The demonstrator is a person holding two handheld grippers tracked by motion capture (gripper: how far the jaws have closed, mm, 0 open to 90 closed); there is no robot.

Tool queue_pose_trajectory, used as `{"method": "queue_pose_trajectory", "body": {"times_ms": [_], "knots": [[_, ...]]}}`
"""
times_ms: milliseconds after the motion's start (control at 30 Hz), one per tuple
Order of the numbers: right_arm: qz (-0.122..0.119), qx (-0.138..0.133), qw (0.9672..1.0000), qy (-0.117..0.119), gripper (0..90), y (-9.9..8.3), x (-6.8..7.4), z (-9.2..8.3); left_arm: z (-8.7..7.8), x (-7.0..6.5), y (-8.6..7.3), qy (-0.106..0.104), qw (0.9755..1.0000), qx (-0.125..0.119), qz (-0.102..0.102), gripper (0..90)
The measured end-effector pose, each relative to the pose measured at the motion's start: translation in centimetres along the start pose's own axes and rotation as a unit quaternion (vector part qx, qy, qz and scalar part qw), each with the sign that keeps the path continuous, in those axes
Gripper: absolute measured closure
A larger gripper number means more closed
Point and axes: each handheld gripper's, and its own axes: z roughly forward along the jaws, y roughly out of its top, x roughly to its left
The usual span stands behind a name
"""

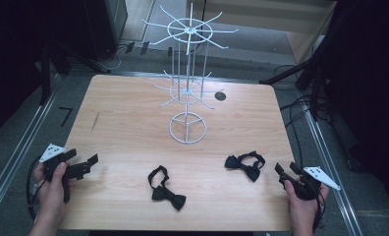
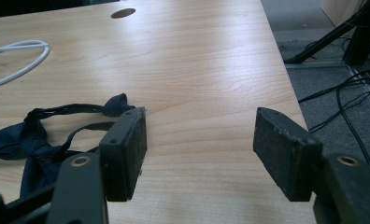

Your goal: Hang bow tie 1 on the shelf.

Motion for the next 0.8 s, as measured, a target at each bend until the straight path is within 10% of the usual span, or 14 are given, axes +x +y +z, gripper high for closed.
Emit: {"method": "queue_pose_trajectory", "body": {"times_ms": [800], "knots": [[-0.016, 0.018, 0.9996, 0.016, 45.3, 1.8, 3.8, 1.7, 0.0, -0.1, 0.0, -0.001, 1.0, 0.001, 0.004, 7.7]]}}
